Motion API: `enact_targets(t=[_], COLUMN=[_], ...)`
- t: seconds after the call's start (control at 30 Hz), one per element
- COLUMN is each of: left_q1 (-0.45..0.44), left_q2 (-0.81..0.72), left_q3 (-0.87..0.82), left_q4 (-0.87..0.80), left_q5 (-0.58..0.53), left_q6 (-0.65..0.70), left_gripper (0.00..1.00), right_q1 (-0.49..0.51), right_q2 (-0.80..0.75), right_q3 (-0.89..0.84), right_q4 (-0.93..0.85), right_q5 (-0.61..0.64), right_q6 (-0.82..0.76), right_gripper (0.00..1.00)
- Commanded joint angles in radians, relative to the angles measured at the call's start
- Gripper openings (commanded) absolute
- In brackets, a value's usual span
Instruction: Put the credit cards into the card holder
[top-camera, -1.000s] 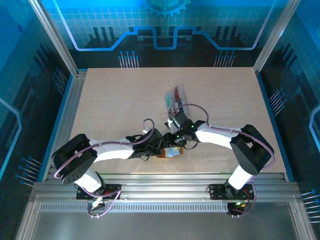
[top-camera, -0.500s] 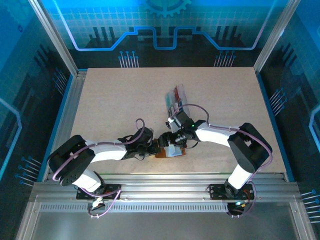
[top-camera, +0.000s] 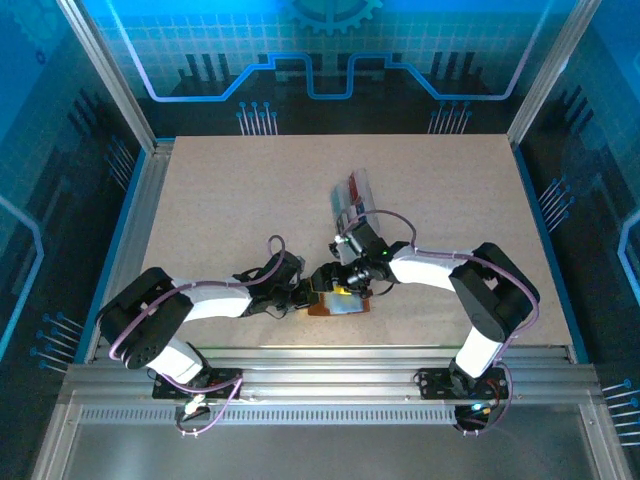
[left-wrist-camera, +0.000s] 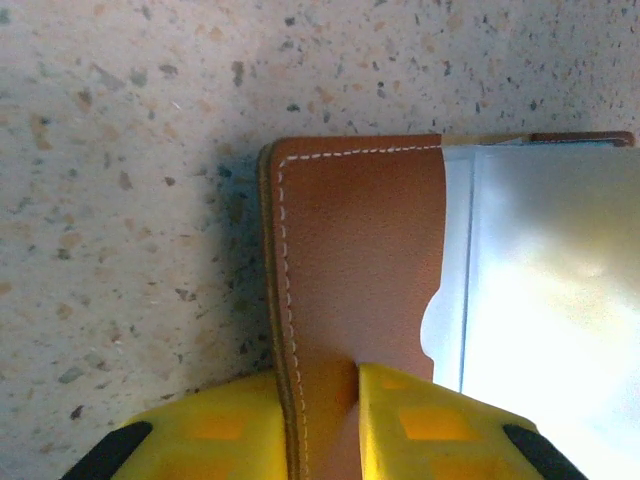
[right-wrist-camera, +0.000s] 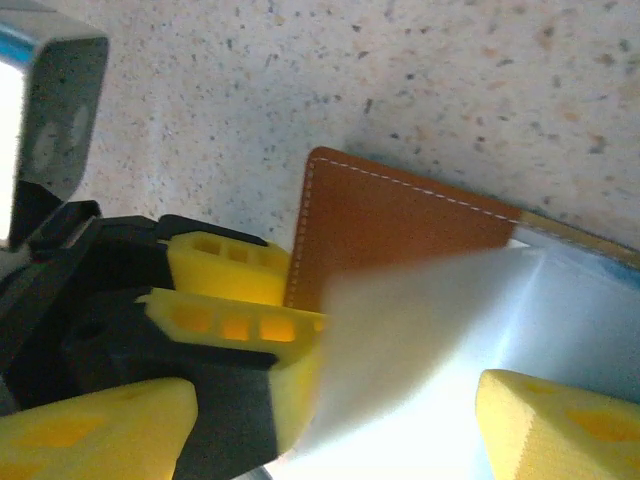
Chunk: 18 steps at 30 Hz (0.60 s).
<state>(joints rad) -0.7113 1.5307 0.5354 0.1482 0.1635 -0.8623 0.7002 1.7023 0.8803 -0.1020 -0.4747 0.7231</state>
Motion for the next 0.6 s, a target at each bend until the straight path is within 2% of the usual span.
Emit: enact_targets(t=[0.0, 0.2, 0.43, 0.57], left_q1=[-0.026, -0.025, 0.001, 0.020], left_q2=[0.097, 0.071, -0.037, -0.098], left_q3=[-0.012, -0.022, -0.077, -0.125], left_q4=[-0.013, -0.026, -0.092, -0.097], left_q5=[0.031, 0.028, -0.007, -0.003], left_q6=[0.030, 0.026, 0.022, 0.007], left_gripper=[0.23, 0.28, 0.40, 0.42], right_q1=[0.078, 0.079, 0.062, 0.058], right_q2=[0.005, 0.066, 0.107, 0.133], right_q3=[0.027, 0.034, 0.029, 0.029], right_q4=[0.092, 0.109, 0.091, 0.098], right_q5=[-0.116, -0.102, -0.063, -0.065], right_q6=[0.005, 0.013, 0.015, 0.025], right_gripper=[0.80, 0.80, 0.80, 0.82])
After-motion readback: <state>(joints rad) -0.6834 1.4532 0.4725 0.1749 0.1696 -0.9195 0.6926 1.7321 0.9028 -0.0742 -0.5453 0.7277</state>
